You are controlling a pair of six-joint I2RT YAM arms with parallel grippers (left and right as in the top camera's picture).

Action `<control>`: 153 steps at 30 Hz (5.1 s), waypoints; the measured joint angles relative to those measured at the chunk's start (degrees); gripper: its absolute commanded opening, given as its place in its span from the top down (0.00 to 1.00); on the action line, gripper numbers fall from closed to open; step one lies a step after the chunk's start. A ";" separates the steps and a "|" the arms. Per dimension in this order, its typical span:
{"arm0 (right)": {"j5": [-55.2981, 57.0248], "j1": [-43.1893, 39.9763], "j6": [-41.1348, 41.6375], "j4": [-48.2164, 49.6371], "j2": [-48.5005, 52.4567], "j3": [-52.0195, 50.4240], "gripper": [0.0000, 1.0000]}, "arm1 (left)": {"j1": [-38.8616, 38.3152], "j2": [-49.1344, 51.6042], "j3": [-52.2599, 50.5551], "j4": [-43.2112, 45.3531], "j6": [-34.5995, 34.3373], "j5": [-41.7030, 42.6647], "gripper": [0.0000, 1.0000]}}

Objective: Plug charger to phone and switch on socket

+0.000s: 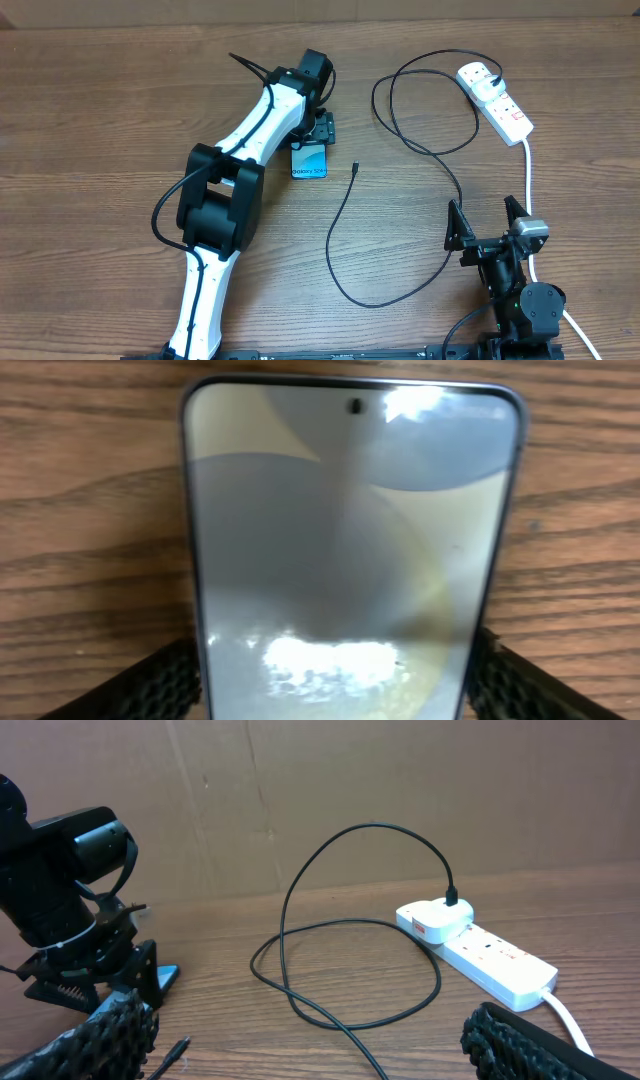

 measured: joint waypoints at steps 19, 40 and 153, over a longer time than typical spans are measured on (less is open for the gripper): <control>0.00 0.00 0.00 0.02 0.00 0.00 0.00 | 0.24 0.00 0.04 -2.40 0.09 -0.87 0.27; 0.00 0.00 0.00 -0.02 0.00 0.00 0.00 | 0.24 0.02 0.59 -6.71 -0.09 -0.85 0.34; -40.63 0.59 12.09 -4.76 45.20 49.59 0.00 | 13.92 3.23 10.23 -21.73 1.64 87.23 0.39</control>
